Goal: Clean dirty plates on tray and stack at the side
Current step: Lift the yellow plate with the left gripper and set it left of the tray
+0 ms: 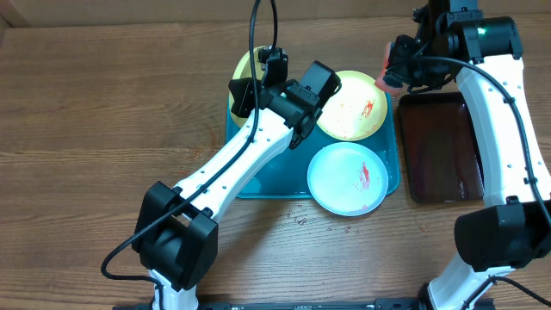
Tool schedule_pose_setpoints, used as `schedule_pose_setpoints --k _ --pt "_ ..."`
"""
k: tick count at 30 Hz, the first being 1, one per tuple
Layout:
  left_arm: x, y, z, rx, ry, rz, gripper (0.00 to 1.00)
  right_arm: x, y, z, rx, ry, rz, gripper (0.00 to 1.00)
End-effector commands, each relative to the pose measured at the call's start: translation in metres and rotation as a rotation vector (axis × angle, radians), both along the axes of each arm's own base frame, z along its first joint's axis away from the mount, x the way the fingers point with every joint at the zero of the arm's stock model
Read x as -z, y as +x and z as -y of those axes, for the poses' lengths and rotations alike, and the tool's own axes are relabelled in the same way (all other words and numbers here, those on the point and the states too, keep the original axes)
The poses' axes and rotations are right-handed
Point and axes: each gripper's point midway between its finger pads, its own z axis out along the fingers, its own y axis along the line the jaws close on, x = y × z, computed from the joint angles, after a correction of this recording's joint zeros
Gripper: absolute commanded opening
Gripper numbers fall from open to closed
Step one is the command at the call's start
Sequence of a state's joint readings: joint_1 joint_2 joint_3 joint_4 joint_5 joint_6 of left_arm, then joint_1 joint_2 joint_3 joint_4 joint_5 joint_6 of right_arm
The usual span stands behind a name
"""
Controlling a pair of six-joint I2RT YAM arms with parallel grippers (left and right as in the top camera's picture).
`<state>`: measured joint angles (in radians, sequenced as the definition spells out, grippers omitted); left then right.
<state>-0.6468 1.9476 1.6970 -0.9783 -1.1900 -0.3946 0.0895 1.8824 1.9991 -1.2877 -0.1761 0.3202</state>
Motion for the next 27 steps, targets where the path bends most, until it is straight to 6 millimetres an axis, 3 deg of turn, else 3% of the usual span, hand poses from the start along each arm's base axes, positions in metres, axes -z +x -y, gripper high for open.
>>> schedule_pose_setpoints --k 1,6,19,22,27 --pt "-0.04 -0.002 -0.007 -0.06 0.055 0.169 0.04 -0.008 0.002 0.001 -0.004 -0.003 0.029 0.04" --pt "-0.057 -0.005 -0.002 -0.077 0.097 0.258 0.04 -0.008 0.002 0.001 -0.004 -0.003 0.029 0.04" --pt "-0.055 -0.005 0.002 -0.065 0.085 0.25 0.04 -0.008 0.001 0.001 -0.005 -0.001 0.025 0.04" --pt "-0.044 -0.003 0.006 -0.037 0.048 0.198 0.04 -0.008 0.001 0.001 -0.006 -0.001 0.025 0.04" --pt "-0.006 -0.002 0.021 0.048 -0.099 0.02 0.04 -0.008 0.001 0.001 -0.008 -0.003 0.023 0.04"
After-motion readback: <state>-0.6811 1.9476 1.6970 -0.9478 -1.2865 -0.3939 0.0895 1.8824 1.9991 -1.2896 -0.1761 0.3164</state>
